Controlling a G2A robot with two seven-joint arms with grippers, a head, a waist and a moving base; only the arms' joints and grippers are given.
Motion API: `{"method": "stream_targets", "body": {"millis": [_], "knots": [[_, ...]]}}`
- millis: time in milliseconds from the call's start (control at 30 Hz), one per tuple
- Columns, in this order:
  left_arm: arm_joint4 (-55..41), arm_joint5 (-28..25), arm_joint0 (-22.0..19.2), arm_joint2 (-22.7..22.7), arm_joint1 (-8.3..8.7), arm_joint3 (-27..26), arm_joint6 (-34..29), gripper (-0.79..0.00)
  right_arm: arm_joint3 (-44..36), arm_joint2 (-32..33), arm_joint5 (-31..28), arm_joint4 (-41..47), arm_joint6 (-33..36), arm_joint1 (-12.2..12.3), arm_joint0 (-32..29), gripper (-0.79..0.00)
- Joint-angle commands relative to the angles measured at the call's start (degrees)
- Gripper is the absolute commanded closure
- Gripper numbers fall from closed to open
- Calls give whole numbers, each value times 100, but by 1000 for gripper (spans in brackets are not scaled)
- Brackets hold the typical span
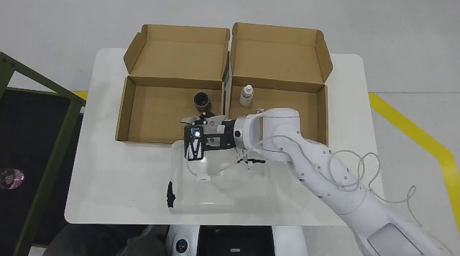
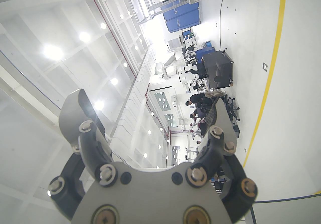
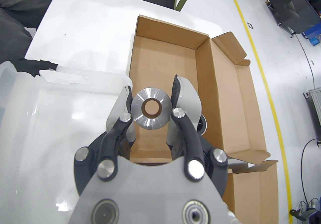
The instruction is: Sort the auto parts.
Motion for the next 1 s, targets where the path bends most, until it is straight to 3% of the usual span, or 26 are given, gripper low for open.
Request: {"method": "stream_targets", "body": {"millis": [0,967], "knots": [[0,0,0,0,0,0,0,-785,203,-66,57,34,-73,-44,106,0],[0,0,0,0,0,0,0,-785,2545,-820,-83,570,-465,-655,1142,0]]}}
